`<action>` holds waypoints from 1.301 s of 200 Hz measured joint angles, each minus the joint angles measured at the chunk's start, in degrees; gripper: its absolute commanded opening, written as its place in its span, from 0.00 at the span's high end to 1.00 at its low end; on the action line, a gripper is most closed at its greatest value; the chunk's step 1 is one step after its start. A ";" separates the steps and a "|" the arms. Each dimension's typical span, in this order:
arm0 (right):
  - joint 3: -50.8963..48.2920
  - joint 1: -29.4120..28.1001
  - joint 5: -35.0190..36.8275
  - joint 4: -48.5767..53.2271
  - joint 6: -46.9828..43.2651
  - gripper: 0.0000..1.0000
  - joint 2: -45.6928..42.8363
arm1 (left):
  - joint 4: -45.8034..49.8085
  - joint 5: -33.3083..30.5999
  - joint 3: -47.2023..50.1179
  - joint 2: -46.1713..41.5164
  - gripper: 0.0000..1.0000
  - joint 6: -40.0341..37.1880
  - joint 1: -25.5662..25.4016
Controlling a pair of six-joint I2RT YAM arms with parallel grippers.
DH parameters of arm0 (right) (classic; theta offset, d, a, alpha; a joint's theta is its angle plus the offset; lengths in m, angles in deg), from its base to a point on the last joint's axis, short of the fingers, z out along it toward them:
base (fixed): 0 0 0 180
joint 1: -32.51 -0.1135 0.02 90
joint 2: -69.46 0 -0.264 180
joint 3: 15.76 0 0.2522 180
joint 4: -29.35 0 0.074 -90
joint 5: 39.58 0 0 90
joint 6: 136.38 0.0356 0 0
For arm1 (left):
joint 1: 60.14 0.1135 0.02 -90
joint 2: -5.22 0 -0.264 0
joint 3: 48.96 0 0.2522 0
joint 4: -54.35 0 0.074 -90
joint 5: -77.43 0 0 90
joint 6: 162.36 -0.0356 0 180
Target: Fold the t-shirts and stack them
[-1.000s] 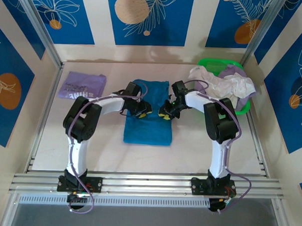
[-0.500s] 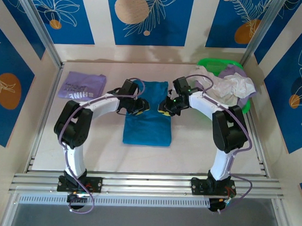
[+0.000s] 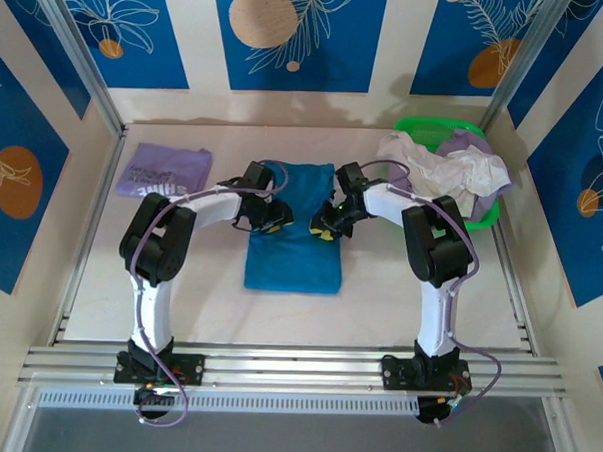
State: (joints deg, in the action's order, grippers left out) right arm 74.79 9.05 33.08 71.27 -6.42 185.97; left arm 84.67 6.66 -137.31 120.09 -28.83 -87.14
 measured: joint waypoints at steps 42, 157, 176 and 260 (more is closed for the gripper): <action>-9.94 -1.57 0.61 1.01 -1.05 0.71 -8.20 | 2.40 -0.26 8.50 -8.94 0.56 0.00 -0.37; 20.13 4.70 3.04 6.10 -6.03 0.71 3.69 | 7.10 -1.27 -14.27 2.34 0.56 -2.10 5.79; 23.06 5.14 2.16 5.79 -5.99 0.71 8.15 | 7.19 -1.22 -16.02 7.28 0.56 -1.90 6.49; 35.71 6.69 1.57 10.10 -6.05 0.70 20.09 | 8.57 1.64 -21.38 12.20 0.56 -2.14 9.79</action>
State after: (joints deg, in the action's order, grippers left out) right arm 110.51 15.74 34.65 81.37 -12.47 206.05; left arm 93.24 8.30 -158.69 132.28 -30.97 -77.35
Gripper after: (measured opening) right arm 0.296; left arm 0.437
